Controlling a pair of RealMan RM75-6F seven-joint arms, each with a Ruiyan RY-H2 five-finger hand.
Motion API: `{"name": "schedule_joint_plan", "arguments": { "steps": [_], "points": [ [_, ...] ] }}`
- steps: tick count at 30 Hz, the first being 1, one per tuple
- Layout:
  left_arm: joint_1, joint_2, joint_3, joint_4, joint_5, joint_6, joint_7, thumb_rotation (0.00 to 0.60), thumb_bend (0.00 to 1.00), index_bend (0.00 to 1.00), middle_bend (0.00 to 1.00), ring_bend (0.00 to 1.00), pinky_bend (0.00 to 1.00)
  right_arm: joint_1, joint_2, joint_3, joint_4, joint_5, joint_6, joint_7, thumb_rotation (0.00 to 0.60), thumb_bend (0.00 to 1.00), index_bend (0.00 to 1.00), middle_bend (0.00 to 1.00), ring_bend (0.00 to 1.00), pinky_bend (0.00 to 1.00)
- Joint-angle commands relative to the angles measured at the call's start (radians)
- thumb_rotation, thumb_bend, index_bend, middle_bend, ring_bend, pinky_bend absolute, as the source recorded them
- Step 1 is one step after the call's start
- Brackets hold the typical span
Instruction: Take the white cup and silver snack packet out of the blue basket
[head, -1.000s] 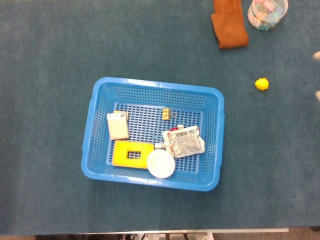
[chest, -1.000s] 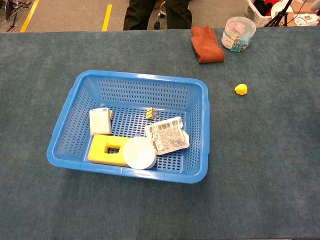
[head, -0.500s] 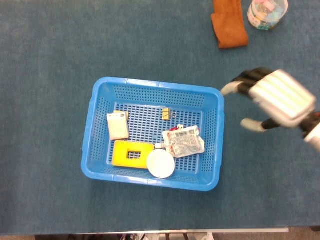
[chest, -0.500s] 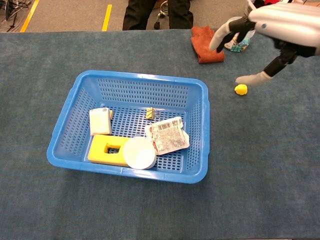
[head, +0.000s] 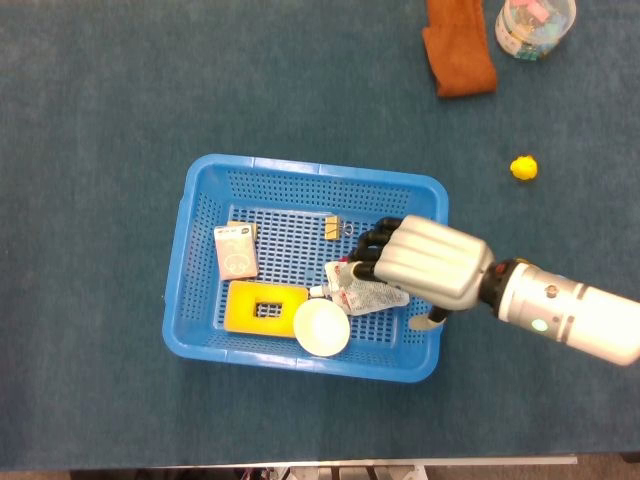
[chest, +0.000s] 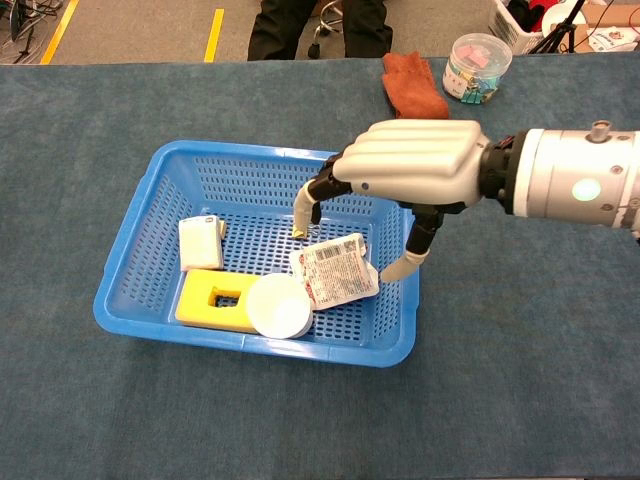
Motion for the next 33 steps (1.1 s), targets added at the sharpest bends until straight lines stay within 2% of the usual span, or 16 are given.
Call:
{"name": "schedule_joint_plan", "arguments": {
  "steps": [1, 12, 29, 33],
  "points": [
    [0.006, 0.0, 0.001, -0.001, 0.001, 0.008, 0.001, 0.6, 0.25, 0.29, 0.3, 0.21, 0.25, 0.034, -0.049, -0.017, 0.026, 0.024, -0.024, -0.07, 0.6, 0.0, 0.26, 0.29, 0.22, 0.28],
    [0.031, 0.003, 0.002, 0.0, 0.004, 0.04, -0.005, 0.6, 0.25, 0.29, 0.3, 0.21, 0.25, 0.106, -0.2, -0.043, 0.097, 0.102, -0.02, -0.231, 0.6, 0.0, 0.16, 0.23, 0.19, 0.27],
    [0.071, 0.018, 0.003, 0.002, 0.012, 0.087, -0.029, 0.6, 0.26, 0.29, 0.3, 0.21, 0.24, 0.232, -0.387, -0.083, 0.23, 0.286, -0.018, -0.396, 0.6, 0.0, 0.16, 0.23, 0.19, 0.27],
    [0.082, 0.019, 0.003, 0.003, 0.012, 0.101, -0.034, 0.6, 0.25, 0.29, 0.3, 0.21, 0.24, 0.253, -0.413, -0.102, 0.252, 0.309, -0.017, -0.413, 0.6, 0.0, 0.19, 0.27, 0.2, 0.28]
  ]
}}
